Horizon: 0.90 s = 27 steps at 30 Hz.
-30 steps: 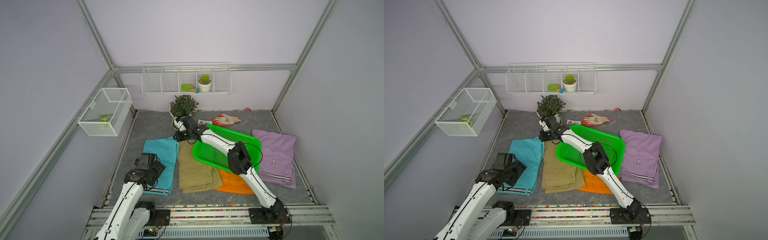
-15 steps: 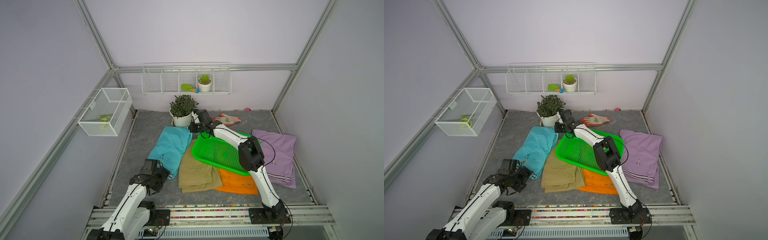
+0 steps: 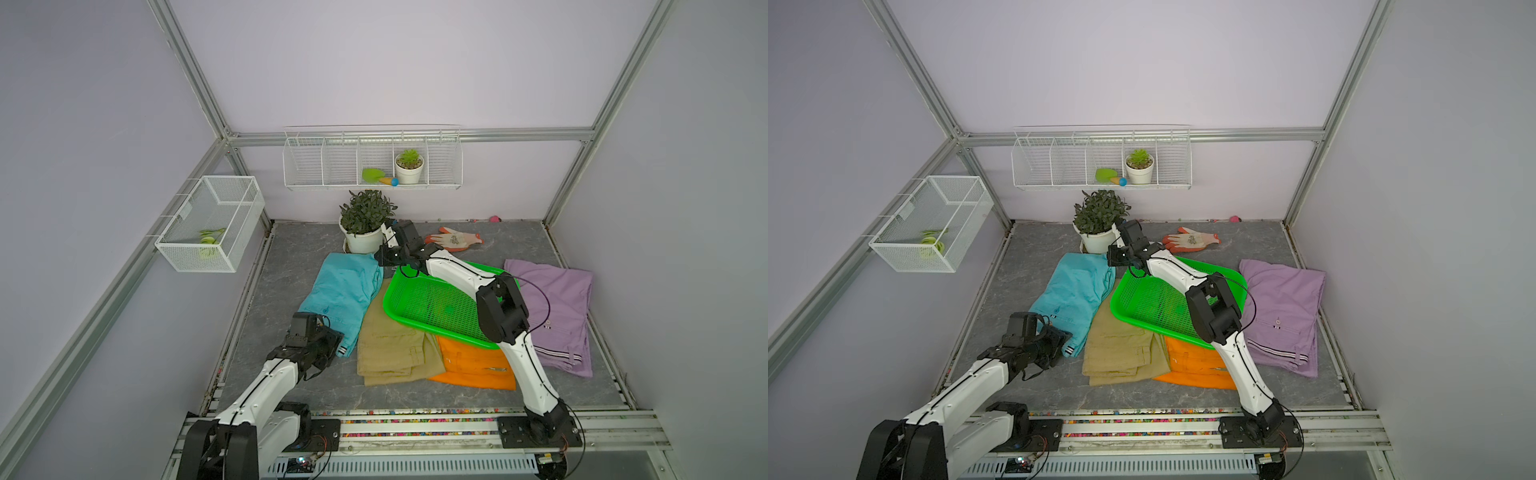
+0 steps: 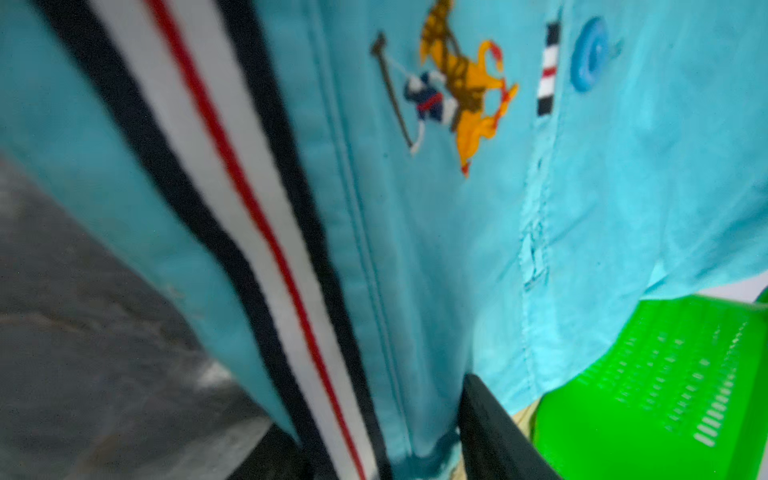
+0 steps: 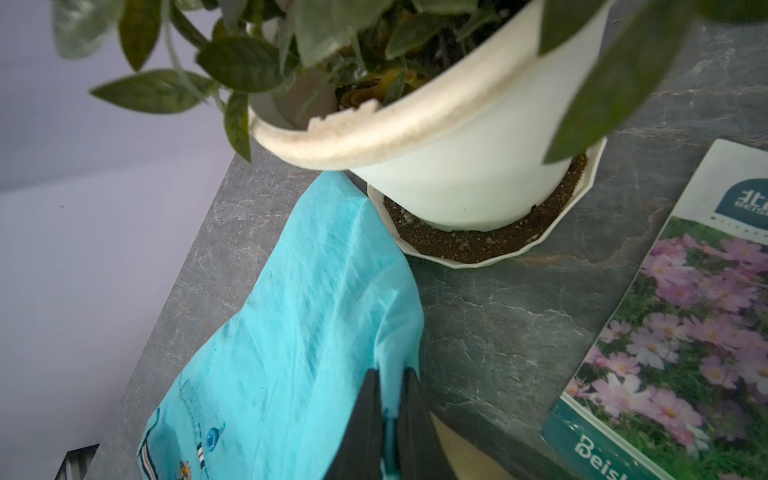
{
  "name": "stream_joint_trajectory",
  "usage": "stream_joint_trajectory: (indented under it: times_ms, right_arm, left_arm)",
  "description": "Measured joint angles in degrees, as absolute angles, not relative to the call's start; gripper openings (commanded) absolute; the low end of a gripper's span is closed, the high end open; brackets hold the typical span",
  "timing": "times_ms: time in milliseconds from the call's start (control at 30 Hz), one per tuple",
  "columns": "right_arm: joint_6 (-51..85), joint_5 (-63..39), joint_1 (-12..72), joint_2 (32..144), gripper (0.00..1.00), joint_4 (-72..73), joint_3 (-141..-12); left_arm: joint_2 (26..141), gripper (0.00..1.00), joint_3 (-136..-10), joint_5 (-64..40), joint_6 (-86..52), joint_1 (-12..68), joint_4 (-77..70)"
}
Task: Put the folded long pants in the basket
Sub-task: Pick up the long pant at the center of the board.
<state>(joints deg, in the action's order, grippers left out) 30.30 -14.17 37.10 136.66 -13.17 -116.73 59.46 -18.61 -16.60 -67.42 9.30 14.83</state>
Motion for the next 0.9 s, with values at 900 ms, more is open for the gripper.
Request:
stream_joint_trajectory:
  times_ms: [900]
  right_arm:
    - [27.2,-18.9,40.8,120.5,0.0,-26.7,-118.7]
  left_arm:
    - [46.8,0.0,-52.9,-14.3,-48.8,8.4,55.3]
